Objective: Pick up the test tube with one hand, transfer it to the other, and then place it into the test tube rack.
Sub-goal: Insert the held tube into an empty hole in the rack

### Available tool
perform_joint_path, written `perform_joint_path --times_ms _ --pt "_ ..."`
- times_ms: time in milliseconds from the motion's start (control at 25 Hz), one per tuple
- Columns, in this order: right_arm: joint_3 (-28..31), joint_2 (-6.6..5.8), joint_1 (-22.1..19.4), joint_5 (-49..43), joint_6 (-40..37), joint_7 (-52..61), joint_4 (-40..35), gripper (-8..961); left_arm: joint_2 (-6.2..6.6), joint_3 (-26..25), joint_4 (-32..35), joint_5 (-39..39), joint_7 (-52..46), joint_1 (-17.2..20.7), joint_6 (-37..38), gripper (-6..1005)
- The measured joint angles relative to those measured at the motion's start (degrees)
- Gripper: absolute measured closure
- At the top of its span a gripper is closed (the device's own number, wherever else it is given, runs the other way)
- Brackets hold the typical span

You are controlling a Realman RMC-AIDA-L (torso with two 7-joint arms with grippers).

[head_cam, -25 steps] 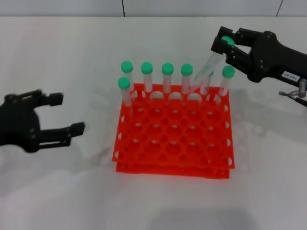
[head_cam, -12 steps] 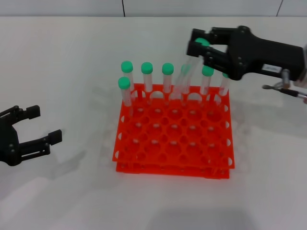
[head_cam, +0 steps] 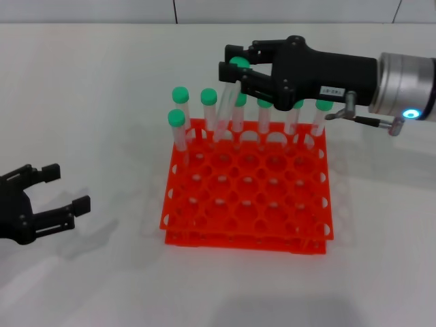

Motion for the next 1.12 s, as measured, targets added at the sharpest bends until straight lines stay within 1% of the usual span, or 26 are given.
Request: perform_joint_path --times_ms 160,360,400,440,800,1040,1120 --pt "-3.38 0.0 0.45 2.32 3.01 -0.01 -0.03 659 0.0 -0.03 -0.1 2.09 0.01 -0.5 0.26 132" --pt "-7.2 0.0 0.72 5.38 6.02 -0.95 -0.03 657 0.08 -0.04 -0.15 2.63 0.08 -1.14 0.47 132" --pt "-7.2 0.0 0.72 5.38 6.02 -0.95 -0.03 657 0.08 -0.04 -0.16 2.67 0.1 -1.27 0.45 133" --pt "-9.52 -0.01 0.71 7.6 7.37 -2.26 0.04 656 0.08 -0.04 -0.16 2.73 0.1 -1.41 0.41 133" --pt "-20.69 0.0 0.31 18.23 12.55 -6.87 0.12 653 0.06 -0.04 -0.83 4.21 -0.66 -3.52 0.11 136" --pt "-25.92 0.0 0.3 22.85 14.79 -8.6 0.11 651 -0.01 -0.04 -0.85 4.22 -0.69 -4.17 0.08 138" --pt "-26.47 0.0 0.3 23.09 15.23 -8.85 0.05 650 -0.02 -0.04 -0.91 4.22 -0.69 -4.27 0.04 138"
